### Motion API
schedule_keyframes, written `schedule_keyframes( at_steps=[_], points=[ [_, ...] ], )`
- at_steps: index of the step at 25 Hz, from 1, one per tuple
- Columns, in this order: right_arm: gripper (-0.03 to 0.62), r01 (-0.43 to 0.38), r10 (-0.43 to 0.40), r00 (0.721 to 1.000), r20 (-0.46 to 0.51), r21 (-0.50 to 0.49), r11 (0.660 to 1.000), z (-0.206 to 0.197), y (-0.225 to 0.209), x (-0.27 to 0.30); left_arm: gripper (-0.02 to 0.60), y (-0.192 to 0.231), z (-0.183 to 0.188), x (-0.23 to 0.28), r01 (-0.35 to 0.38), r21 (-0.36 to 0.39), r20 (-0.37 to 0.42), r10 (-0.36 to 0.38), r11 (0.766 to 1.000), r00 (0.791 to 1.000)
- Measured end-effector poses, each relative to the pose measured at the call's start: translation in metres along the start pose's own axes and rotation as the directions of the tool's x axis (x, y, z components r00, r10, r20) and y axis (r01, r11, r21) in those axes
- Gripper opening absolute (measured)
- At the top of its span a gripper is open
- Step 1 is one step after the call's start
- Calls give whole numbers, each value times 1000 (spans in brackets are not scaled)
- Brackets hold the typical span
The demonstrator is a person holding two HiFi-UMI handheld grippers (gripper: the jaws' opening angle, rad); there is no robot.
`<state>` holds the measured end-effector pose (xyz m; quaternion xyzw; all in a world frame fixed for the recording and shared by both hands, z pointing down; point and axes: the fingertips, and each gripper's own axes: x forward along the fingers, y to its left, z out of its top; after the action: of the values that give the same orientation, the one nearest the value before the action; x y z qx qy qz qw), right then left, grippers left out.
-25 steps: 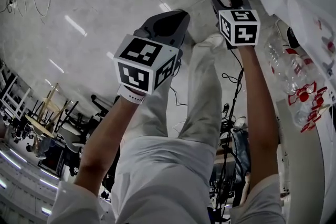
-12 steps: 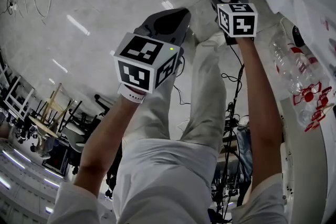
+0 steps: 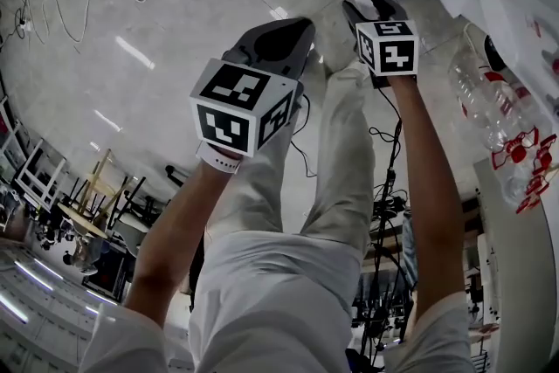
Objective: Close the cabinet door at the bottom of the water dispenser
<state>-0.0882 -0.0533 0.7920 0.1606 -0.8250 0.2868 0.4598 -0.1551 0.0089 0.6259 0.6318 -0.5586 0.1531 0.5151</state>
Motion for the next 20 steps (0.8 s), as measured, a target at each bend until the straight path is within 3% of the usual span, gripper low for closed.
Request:
schedule_keyframes(
  at_steps=[20],
  points=[
    [239, 79, -76, 997, -23, 133, 988, -73, -38, -48, 2, -61, 0, 32, 79, 107, -64, -72, 991, 995]
  ],
)
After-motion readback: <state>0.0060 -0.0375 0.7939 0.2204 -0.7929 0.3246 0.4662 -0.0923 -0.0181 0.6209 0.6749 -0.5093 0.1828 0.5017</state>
